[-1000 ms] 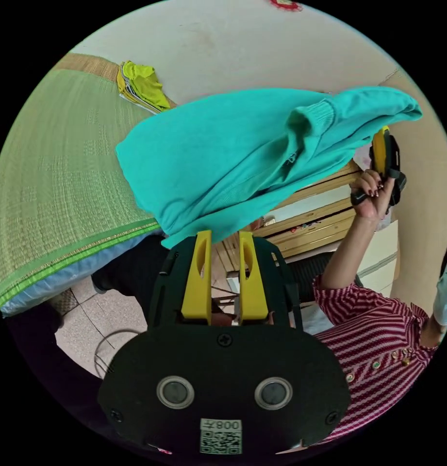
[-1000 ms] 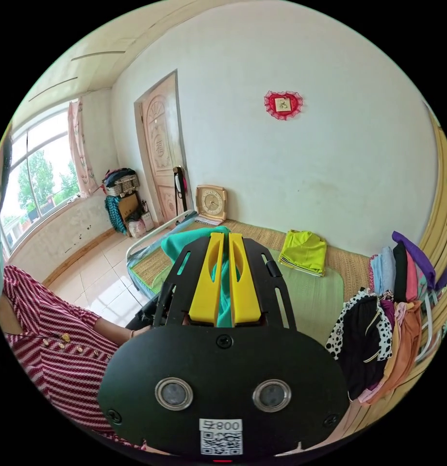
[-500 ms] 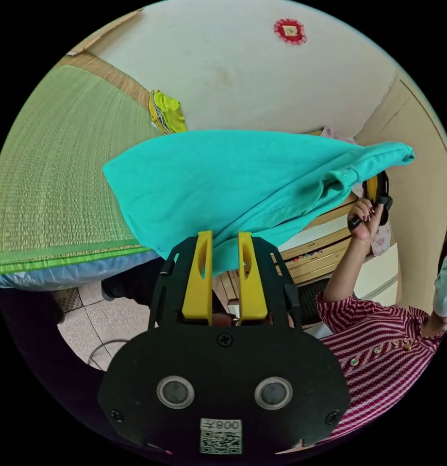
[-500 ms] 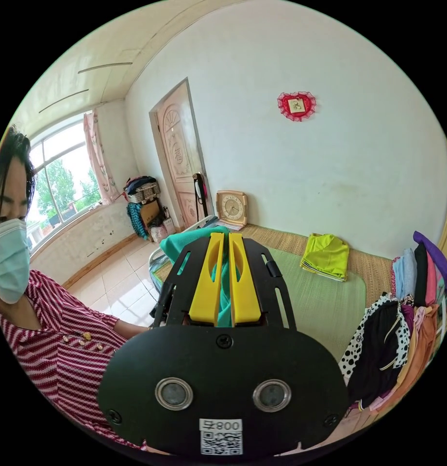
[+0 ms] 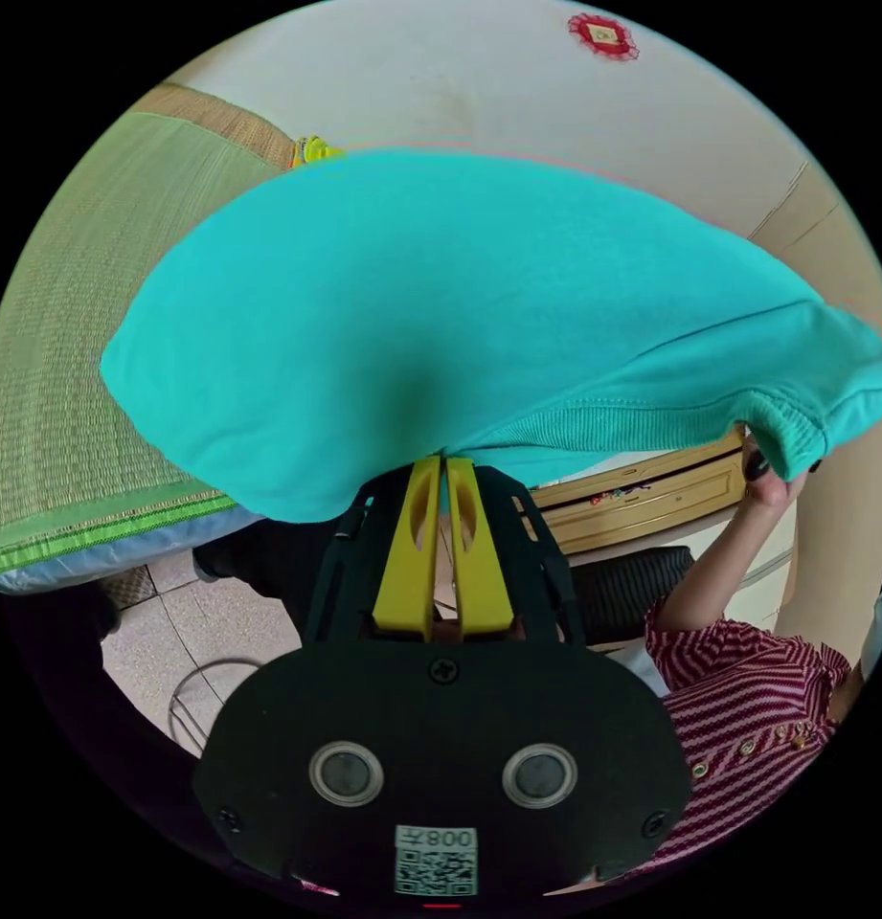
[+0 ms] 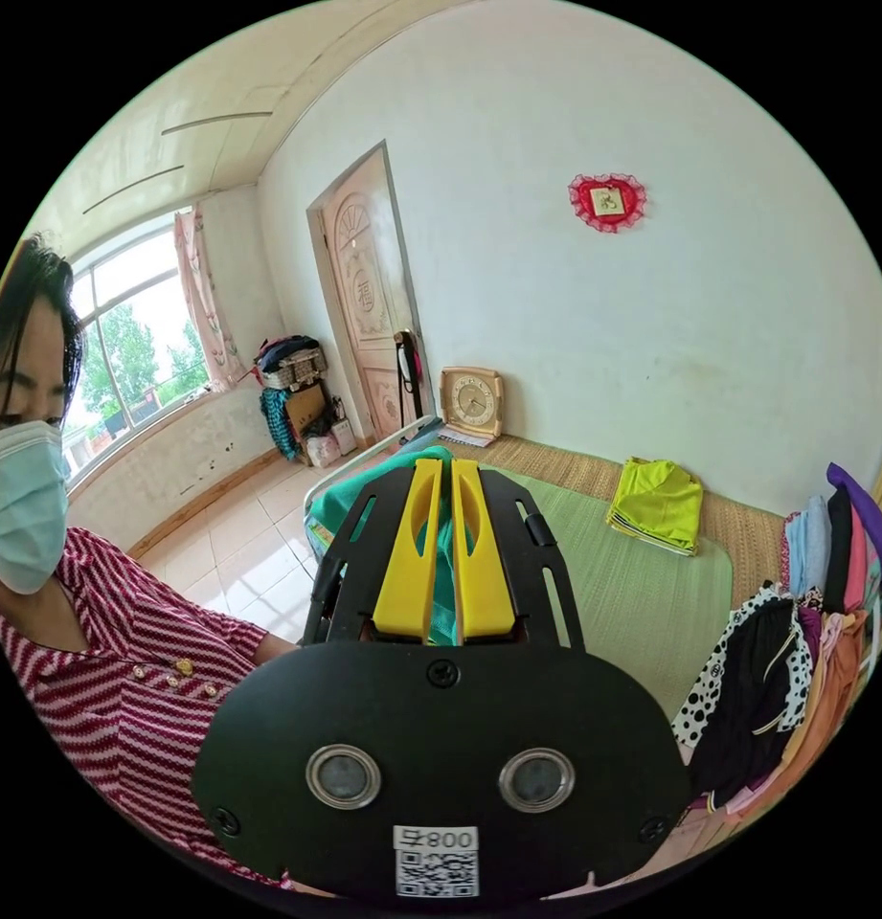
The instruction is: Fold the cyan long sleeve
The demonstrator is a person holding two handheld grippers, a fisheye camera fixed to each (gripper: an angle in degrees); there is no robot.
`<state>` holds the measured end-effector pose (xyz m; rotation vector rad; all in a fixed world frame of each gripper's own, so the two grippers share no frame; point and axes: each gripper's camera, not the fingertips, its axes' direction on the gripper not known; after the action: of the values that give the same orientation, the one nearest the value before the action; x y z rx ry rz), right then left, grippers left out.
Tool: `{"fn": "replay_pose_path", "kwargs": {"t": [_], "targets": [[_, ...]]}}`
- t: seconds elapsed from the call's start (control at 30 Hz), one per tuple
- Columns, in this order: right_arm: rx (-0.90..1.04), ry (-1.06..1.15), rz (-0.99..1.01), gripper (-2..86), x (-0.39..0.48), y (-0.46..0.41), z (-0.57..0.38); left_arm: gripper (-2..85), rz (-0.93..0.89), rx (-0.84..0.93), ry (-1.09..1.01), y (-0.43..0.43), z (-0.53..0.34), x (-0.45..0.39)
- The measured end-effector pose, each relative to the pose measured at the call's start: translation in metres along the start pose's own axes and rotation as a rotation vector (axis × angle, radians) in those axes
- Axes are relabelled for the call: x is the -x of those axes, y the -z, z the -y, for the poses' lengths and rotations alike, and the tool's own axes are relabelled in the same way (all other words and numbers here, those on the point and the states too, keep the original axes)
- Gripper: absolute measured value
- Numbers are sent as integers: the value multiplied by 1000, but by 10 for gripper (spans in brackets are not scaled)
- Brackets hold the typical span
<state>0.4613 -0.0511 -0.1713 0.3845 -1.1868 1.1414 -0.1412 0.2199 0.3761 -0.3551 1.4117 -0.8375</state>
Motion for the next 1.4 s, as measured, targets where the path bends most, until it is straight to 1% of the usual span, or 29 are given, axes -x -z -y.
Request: {"fn": "replay_pose_path", "kwargs": {"t": [0.37, 0.57, 0.8, 0.9, 1.0, 1.07, 1.23, 1.4], "targets": [[-13, -110, 40, 16, -59, 6, -4, 6, -61, -129, 77, 94, -54, -16], [-35, -176, 57, 15, -90, 21, -8, 5, -80, -221, 57, 139, -73, -46], [-80, -231, 92, 14, -122, 46, -13, 4, -80, -245, 3, 167, -91, -88], [-76, -249, 90, 14, -132, 53, -14, 3, -92, -297, -41, 180, -101, -112], [-79, -263, 94, 15, -141, 62, -16, 1, -116, -388, -102, 200, -111, -142], [-89, -272, 104, 15, -146, 69, -17, 1, -129, -458, -171, 218, -118, -171], [-158, -276, 170, 15, -159, 93, -19, 0, -111, -546, -349, 248, -135, -243], [-212, -269, 240, 14, -169, 111, -20, 0, -133, -638, -525, 271, -159, -315]]}}
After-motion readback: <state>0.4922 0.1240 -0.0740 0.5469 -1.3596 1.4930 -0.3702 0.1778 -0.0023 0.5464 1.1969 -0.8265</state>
